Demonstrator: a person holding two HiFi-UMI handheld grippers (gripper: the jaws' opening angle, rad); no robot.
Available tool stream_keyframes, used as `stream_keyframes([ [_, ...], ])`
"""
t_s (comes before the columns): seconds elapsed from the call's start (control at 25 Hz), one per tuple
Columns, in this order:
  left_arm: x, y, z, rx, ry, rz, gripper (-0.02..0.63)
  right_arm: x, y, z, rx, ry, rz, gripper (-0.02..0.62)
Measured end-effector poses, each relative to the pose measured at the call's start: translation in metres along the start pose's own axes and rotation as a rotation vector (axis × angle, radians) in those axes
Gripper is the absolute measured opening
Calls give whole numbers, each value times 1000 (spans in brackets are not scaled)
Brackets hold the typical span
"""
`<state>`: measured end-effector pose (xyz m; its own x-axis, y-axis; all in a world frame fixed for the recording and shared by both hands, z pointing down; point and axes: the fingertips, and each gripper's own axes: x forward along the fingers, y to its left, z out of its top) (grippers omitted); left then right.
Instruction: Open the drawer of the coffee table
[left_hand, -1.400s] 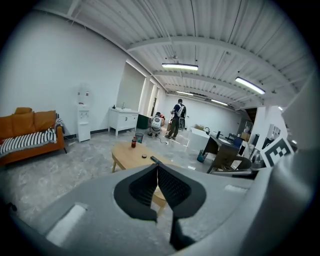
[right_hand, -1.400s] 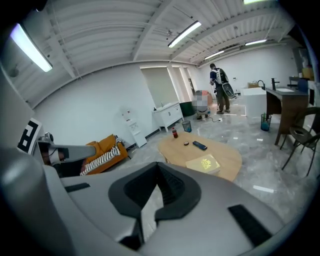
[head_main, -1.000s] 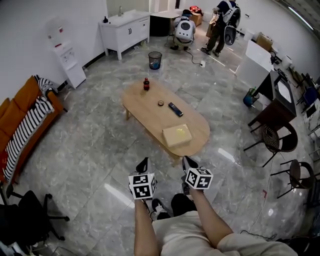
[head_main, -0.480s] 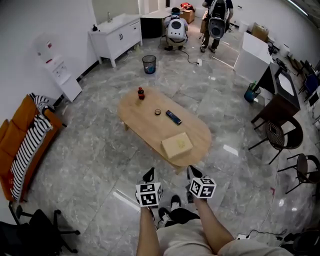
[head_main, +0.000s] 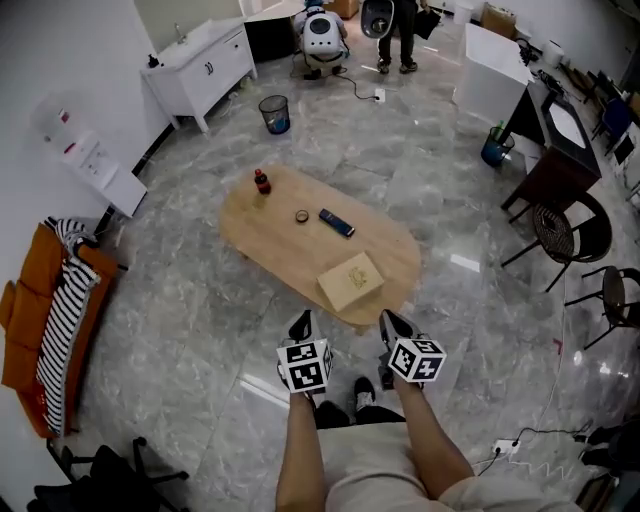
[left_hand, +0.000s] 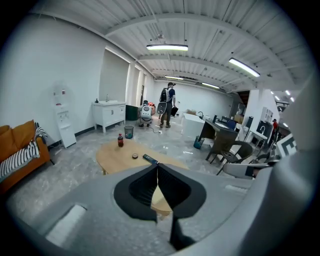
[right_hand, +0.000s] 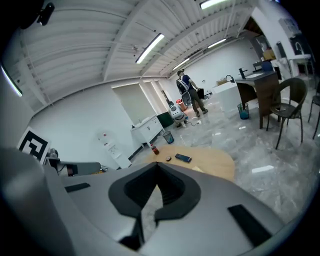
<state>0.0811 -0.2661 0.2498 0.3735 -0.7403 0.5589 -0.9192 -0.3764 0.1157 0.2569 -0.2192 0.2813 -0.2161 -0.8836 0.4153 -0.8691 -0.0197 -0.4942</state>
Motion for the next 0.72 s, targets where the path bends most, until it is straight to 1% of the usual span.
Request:
stream_keyframes([
  [0.12,18,1,7,40,4,-50,11,8,-8,1,13,-7,-41,15],
  [0.28,39,29,16,59,1,-131,11,20,-15,3,87,-63,-127,15],
  [0.4,55,67,13,83,21,-198,11,27,-9,-4,158,-118,-189,15],
  [0.56,83,128,14,149,56,-310,11,28,-3,-16,222,-206,-349,15],
  [0.64,86,165,6,172,101,-359,11,16,11,-33,270,-239,-438,15],
  [0.72,86,195,-6,189,145,-411,11,5,36,-49,277,-257,-485,15],
])
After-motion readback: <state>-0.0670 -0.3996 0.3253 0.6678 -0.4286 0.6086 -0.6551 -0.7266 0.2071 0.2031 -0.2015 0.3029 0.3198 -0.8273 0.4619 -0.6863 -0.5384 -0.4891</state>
